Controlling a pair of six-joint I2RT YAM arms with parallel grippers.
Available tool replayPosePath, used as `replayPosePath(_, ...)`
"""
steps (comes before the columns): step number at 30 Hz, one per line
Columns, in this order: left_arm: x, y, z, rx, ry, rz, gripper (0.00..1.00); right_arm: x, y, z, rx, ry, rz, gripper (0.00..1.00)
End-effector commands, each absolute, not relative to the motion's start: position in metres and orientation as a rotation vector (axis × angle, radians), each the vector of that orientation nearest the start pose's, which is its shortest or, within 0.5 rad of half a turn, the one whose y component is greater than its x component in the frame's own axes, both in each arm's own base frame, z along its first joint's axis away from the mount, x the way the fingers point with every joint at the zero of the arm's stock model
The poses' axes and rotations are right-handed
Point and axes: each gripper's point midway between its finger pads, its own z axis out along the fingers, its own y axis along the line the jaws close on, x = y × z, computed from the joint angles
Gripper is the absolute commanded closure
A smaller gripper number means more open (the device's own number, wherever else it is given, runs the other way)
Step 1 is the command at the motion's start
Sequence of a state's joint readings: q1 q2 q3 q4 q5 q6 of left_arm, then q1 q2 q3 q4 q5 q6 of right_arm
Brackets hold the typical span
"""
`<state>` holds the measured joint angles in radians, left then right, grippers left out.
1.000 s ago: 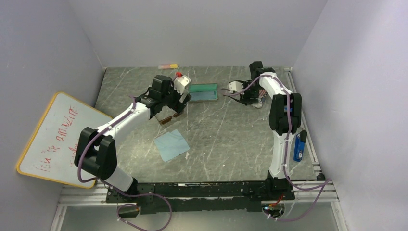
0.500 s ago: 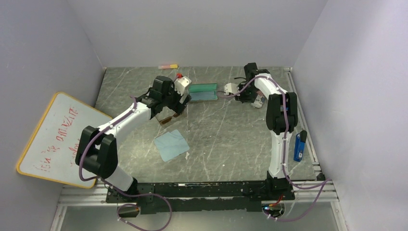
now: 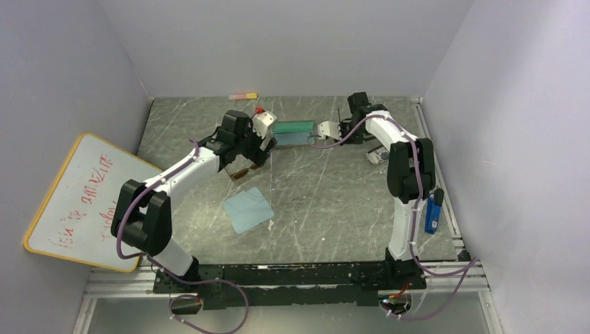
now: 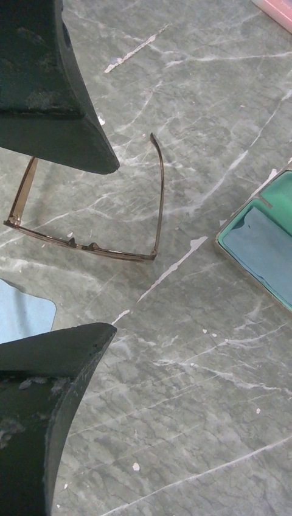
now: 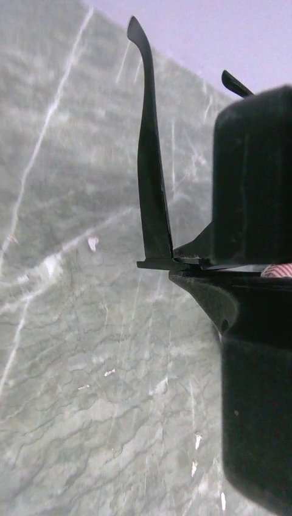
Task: Organize the sunglasses
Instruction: Pick up the sunglasses from the center of the board.
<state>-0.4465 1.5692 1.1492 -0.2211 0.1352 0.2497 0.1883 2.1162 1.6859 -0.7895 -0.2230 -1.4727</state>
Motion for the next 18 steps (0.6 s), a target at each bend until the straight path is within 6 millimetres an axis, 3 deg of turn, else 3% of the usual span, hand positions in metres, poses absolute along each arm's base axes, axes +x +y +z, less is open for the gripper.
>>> replayPosePath(1,0.399,-0.207,0.164,0.799,2.008,-0.284,0.03,0.493,0.114,0.136,-1.889,1.641,-0.174,1.0)
replayPosePath(5,0.401,-0.206,0.182,0.776,1.96,-0.273,0.03,0.483,0.121,0.175,-1.821,1.588,-0.2,1.0)
replayPosePath(8,0.404,-0.209,0.216,0.76,1.868,-0.281,0.03,0.462,0.131,0.206,-1.806,1.519,-0.159,1.0)
replayPosePath(13,0.408,-0.219,0.274,0.757,1.764,-0.318,0.03,0.406,0.158,0.25,-1.826,1.362,-0.084,1.0)
replayPosePath(18,0.402,-0.241,0.302,0.828,1.729,-0.448,0.03,0.345,0.182,0.267,-1.848,1.24,-0.009,1.0)
